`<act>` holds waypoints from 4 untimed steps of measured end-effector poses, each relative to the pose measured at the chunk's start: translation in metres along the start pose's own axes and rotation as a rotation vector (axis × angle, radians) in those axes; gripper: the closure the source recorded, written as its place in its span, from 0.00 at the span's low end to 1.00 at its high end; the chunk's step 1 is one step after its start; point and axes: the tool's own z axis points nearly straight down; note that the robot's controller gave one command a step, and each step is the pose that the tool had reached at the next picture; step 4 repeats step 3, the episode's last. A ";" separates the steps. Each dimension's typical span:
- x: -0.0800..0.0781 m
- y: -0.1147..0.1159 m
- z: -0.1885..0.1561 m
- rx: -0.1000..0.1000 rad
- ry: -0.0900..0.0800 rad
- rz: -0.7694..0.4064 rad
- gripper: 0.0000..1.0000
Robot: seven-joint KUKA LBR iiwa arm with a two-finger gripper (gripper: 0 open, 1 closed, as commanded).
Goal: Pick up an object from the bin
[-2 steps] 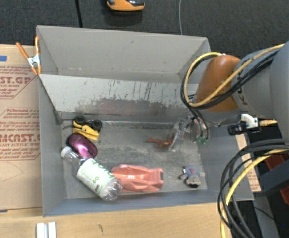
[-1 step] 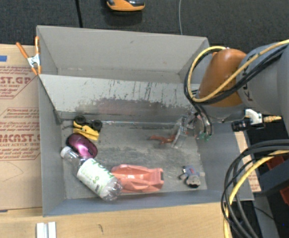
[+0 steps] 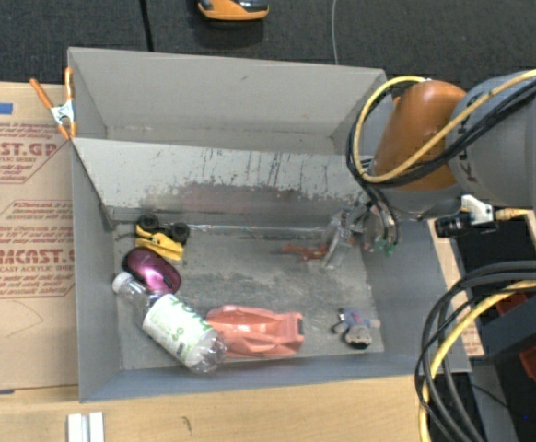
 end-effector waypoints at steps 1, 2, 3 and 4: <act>0.000 0.000 -0.014 0.000 0.001 0.000 1.00; 0.000 0.000 -0.028 0.000 -0.001 -0.001 1.00; -0.001 0.001 -0.035 -0.001 -0.004 -0.001 1.00; -0.001 0.001 -0.035 -0.001 -0.004 -0.001 1.00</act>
Offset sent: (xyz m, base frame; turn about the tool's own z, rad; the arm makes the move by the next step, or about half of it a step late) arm 0.0001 -0.0001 0.0420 0.0000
